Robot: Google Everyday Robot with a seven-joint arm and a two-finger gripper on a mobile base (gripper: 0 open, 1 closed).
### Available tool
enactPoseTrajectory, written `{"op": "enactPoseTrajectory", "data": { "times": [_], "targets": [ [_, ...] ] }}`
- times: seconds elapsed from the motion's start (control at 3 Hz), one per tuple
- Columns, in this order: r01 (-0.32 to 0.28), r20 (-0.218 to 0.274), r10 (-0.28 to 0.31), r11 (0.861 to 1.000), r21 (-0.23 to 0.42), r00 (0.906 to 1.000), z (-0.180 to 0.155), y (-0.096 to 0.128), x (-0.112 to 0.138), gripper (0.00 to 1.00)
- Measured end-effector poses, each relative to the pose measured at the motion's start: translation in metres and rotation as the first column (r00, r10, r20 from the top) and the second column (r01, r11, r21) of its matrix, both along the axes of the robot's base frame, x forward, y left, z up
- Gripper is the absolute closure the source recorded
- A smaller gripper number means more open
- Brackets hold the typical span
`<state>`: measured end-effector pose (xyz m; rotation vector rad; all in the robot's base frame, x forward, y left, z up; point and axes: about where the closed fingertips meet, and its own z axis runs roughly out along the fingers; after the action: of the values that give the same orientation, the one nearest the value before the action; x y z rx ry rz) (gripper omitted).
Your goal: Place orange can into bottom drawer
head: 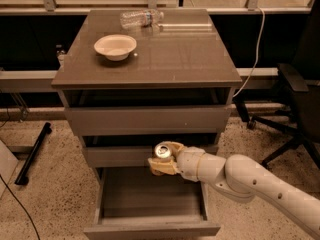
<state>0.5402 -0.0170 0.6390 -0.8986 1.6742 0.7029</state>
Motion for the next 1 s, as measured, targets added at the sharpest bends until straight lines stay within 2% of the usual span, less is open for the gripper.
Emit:
{"op": "enactPoseTrajectory", "data": {
  "times": [0.67,1.0],
  "targets": [
    [0.053,-0.015,-0.052,0.997,0.053,0.9985,-0.057,-0.002,0.008,1.00],
    [0.063,-0.048,-0.061,0.997,0.053,0.9970,-0.096,-0.003,0.014,1.00]
  ]
}}
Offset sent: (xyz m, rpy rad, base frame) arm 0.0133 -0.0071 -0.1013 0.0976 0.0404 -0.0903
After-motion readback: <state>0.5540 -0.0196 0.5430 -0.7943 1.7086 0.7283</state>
